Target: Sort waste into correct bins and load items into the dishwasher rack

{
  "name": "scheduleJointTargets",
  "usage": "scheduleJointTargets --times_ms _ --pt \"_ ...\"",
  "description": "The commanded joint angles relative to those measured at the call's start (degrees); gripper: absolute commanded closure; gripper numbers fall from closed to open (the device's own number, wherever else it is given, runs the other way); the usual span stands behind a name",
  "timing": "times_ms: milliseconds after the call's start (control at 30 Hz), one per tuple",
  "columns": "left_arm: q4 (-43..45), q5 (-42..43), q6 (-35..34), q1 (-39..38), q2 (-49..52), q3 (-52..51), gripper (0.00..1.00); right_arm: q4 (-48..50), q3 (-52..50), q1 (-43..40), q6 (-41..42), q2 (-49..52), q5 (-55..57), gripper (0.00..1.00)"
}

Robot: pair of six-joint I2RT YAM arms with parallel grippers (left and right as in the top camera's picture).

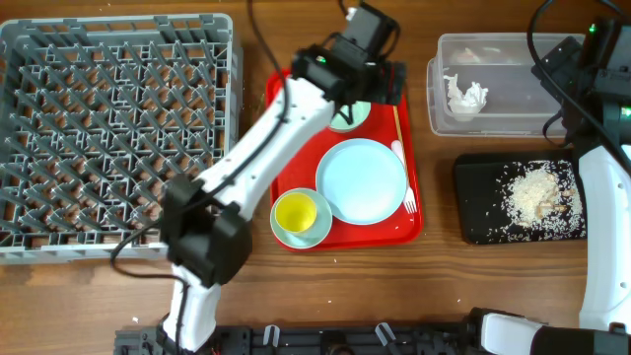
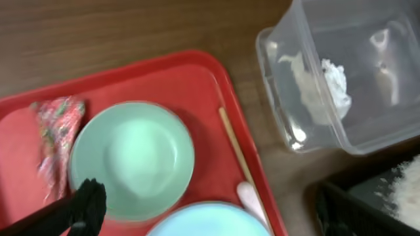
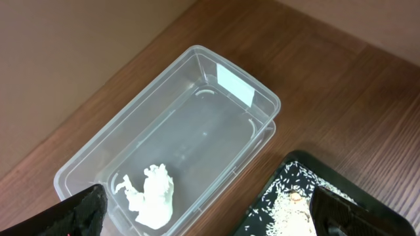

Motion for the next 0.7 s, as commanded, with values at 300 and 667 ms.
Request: scheduleJointTargets --times_ms 300,667 --pt "5.3 -7.6 8.5 -1.3 13.6 0.9 0.55 0.2 0.0 0.0 0.0 0.2 -0.3 0.00" --pt "4.7 -1.7 6.6 -1.6 17.6 0.3 0.62 0.2 0.0 0.0 0.0 0.2 -0.3 0.00"
